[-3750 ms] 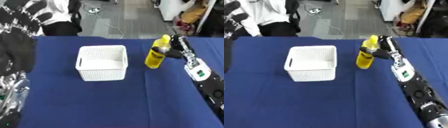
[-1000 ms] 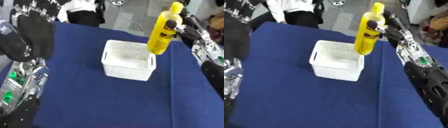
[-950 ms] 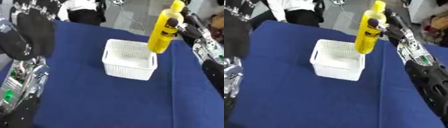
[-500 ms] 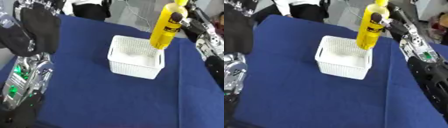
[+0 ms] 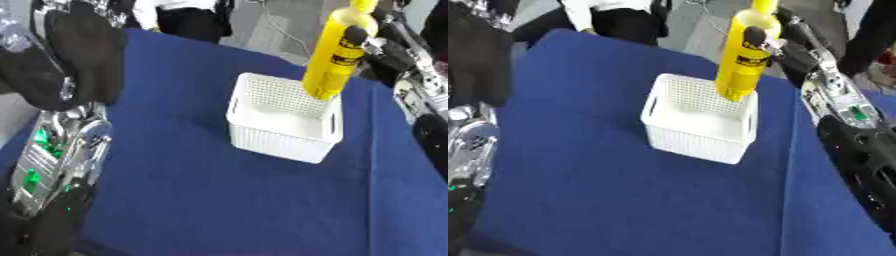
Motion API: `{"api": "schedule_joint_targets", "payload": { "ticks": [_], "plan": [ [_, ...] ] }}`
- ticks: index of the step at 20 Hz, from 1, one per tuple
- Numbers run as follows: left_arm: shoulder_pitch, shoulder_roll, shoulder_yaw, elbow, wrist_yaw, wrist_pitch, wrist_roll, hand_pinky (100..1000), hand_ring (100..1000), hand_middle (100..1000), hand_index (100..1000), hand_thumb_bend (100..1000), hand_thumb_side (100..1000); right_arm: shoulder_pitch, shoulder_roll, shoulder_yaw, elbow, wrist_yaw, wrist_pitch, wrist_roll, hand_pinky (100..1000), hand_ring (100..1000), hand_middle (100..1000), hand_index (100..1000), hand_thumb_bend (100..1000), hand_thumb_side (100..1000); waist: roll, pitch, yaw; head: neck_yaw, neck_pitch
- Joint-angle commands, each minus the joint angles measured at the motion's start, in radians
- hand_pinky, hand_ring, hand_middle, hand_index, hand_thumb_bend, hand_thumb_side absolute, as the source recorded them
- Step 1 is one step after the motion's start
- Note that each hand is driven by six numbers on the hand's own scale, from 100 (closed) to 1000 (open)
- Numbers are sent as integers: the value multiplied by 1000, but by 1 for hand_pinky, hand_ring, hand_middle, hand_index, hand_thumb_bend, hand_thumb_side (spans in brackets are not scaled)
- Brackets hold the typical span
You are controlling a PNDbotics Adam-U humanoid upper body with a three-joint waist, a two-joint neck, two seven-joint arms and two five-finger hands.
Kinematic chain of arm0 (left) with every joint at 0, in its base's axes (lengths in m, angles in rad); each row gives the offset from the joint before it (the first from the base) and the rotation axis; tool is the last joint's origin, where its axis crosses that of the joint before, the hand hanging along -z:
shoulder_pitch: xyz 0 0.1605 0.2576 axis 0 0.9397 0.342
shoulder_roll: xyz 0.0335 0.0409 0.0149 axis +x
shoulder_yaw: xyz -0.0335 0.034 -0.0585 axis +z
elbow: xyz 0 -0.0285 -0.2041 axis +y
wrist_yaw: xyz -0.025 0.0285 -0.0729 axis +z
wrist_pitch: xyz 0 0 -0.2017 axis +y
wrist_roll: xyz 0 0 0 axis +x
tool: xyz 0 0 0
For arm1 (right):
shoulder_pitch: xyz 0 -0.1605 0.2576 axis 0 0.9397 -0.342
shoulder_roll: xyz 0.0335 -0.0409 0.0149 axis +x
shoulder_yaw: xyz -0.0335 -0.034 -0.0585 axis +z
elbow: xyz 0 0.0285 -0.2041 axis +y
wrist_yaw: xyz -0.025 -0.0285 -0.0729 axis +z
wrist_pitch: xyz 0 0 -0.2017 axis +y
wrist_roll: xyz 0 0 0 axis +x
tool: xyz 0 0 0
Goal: Pick up objects on the table and place them in the box.
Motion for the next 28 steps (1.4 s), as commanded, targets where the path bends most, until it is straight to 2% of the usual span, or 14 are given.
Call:
{"api": "schedule_joint_targets", "payload": {
  "ticks": [1,13,15,17,18,19,20,21,22,23,24,25,26,28],
  "plan": [
    [-20,5,0,-14,5,-5,0,796,812,844,829,302,1000,-26,-18,-10,-21,-5,-7,2,100,100,169,635,832,330,8,-14,3,10,-17],
    [-31,-1,0,-14,10,-7,1,796,812,843,828,303,1000,3,-19,-18,0,7,-36,-4,100,100,169,643,835,327,6,-4,12,19,-14],
    [-32,-1,-1,-14,10,-6,0,796,812,843,828,302,1000,7,-15,-19,3,6,-37,-5,100,100,169,645,835,325,6,-3,14,-7,-33],
    [-32,-1,-2,-14,9,-6,-1,796,812,843,828,302,1000,11,-11,-19,5,3,-39,-6,100,100,171,647,833,324,5,-2,15,-53,-56],
    [-32,0,-2,-14,9,-6,-2,796,812,843,827,302,1000,13,-9,-18,5,0,-39,-5,100,150,206,669,779,330,4,-2,15,-77,-66],
    [-32,1,-2,-14,9,-6,-2,796,812,843,827,302,1000,17,-12,-17,2,-7,-40,-1,100,142,201,667,786,330,4,-2,15,-93,-72],
    [-32,1,-2,-14,9,-6,-1,796,812,843,827,302,1000,22,-17,-15,-3,-17,-42,5,100,308,308,756,797,348,3,-2,14,-103,-77],
    [-33,1,-2,-14,9,-6,-1,796,812,843,827,302,1000,29,-23,-10,-10,-27,-40,18,100,289,294,741,792,346,2,-2,14,-108,-81],
    [-33,2,-2,-14,9,-6,-1,796,812,843,827,302,1000,33,-28,-5,-16,-33,-34,33,186,457,460,903,869,426,2,-3,14,-111,-84],
    [-33,2,-3,-14,9,-6,-2,796,812,843,827,302,1000,37,-36,8,-25,-19,-25,66,220,480,482,924,880,453,2,-3,14,-114,-89],
    [-33,3,-3,-14,9,-5,-2,796,812,843,827,302,1000,40,-41,17,-33,2,-13,105,513,651,631,1000,889,695,1,-4,13,-119,-96],
    [-32,4,-2,-14,9,-5,-1,796,812,843,827,302,1000,41,-43,20,-38,22,-1,146,513,651,631,1000,889,695,1,-4,13,-123,-102],
    [-31,4,-2,-14,9,-5,-1,796,812,843,827,302,1000,43,-43,16,-40,36,7,179,578,695,665,1000,867,792,1,-4,12,-126,-107],
    [-31,5,-1,-14,8,-6,0,796,812,843,827,302,1000,45,-42,7,-39,48,13,218,596,702,672,1000,870,809,1,-4,11,-128,-113]
  ]
}}
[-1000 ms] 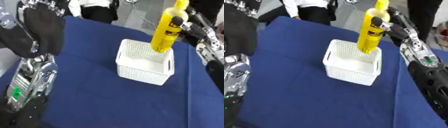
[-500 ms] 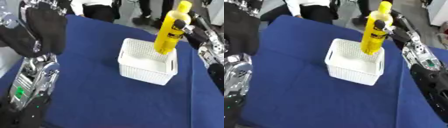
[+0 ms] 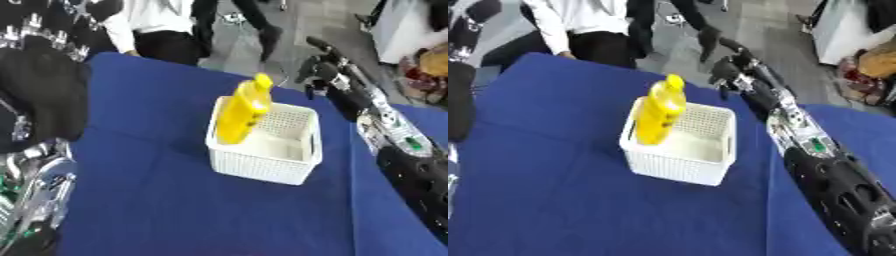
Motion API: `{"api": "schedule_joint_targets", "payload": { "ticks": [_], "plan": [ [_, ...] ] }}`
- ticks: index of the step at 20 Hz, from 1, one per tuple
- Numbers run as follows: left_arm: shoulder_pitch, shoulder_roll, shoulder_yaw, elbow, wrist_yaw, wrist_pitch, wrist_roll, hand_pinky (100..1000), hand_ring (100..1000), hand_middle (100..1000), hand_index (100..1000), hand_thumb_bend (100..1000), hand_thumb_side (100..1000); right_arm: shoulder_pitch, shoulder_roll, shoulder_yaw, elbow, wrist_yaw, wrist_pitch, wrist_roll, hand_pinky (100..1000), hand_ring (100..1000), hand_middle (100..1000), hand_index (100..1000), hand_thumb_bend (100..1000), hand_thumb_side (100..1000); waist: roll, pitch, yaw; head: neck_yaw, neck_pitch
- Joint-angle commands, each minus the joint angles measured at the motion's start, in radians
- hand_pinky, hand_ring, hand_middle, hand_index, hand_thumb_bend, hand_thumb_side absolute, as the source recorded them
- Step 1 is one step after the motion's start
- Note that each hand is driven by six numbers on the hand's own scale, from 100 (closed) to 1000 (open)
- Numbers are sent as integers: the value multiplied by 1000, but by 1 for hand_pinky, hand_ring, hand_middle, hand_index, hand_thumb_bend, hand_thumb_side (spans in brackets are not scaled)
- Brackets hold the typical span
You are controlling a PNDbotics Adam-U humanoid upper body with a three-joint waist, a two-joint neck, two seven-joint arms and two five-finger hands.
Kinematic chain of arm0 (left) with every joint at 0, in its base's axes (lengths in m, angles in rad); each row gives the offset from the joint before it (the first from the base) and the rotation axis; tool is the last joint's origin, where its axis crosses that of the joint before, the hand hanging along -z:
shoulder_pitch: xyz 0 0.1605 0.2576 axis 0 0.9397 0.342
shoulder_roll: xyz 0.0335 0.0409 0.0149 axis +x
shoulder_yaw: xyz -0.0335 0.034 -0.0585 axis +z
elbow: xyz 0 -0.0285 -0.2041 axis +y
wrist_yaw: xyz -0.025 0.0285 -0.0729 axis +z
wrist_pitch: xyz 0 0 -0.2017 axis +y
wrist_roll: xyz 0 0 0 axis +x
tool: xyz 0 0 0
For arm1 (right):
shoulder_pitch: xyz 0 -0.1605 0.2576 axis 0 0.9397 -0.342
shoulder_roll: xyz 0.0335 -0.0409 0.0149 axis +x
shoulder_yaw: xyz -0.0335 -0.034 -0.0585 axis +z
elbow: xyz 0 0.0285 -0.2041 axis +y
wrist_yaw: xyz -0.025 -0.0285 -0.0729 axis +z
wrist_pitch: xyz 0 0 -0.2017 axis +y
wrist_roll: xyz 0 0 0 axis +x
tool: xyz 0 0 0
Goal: Pick up objects on the table and place them in the box.
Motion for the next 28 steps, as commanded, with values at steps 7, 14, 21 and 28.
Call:
{"api": "schedule_joint_targets", "payload": {
  "ticks": [7,14,21,28],
  "plan": [
    [5,36,11,-14,-7,-1,7,795,812,844,827,301,1000,67,-121,-55,-154,-3,-39,32,641,723,700,1000,754,992,0,-23,-37,33,-35],
    [64,87,34,-14,-42,-15,30,793,811,844,827,297,1000,390,-230,-178,-621,-109,-112,-251,622,693,664,992,601,1000,13,-38,-110,134,-32],
    [134,126,42,-14,-78,-47,33,792,812,845,827,293,1000,650,-124,-283,-971,31,-103,-404,603,669,628,906,465,1000,67,-54,-203,77,31],
    [131,130,41,-14,-79,-66,29,793,812,844,828,293,1000,699,-43,-330,-1038,154,-162,-502,577,642,608,845,342,1000,80,-61,-256,53,51]
  ]
}}
